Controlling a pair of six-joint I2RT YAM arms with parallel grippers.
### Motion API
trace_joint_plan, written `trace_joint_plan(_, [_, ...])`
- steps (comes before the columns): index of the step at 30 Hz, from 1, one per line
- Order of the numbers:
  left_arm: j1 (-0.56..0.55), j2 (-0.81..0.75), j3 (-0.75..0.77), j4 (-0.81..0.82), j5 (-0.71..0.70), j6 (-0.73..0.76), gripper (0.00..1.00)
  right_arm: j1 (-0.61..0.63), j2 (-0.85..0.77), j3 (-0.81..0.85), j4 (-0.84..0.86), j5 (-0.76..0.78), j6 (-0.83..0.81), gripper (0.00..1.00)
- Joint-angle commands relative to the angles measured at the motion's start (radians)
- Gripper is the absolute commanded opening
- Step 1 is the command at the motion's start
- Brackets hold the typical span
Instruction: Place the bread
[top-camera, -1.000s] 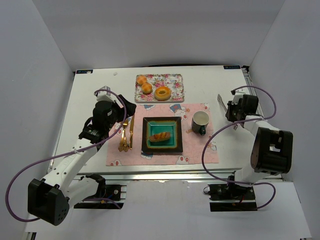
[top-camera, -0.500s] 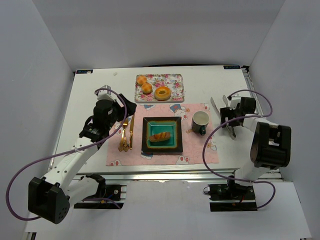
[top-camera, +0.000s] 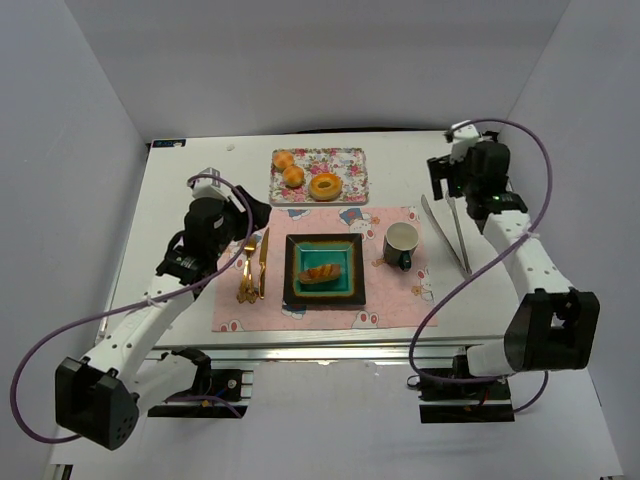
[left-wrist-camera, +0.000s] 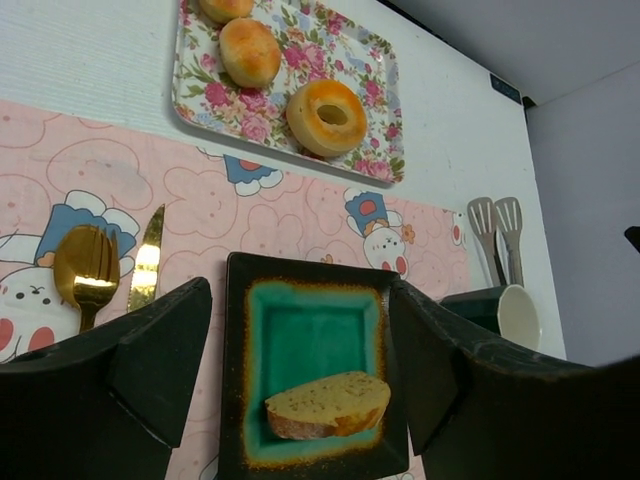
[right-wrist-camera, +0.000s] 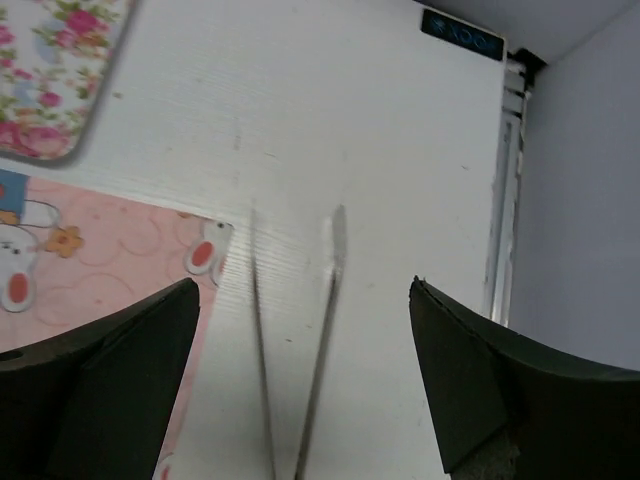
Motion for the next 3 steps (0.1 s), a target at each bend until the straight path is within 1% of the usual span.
trace_joint_plan(1, [0.006,-0.049,0.025,0.012,-0.009,0.009,0.78,0.134,-0.010,0.053,0.011,0.083,0.044,0.89])
trace_joint_plan(3, [0.006,-0.061,0.013,0.012,-0.009,0.007,0.69,0.188,-0.004,0.065,0.010,0.095,0.046,0.90])
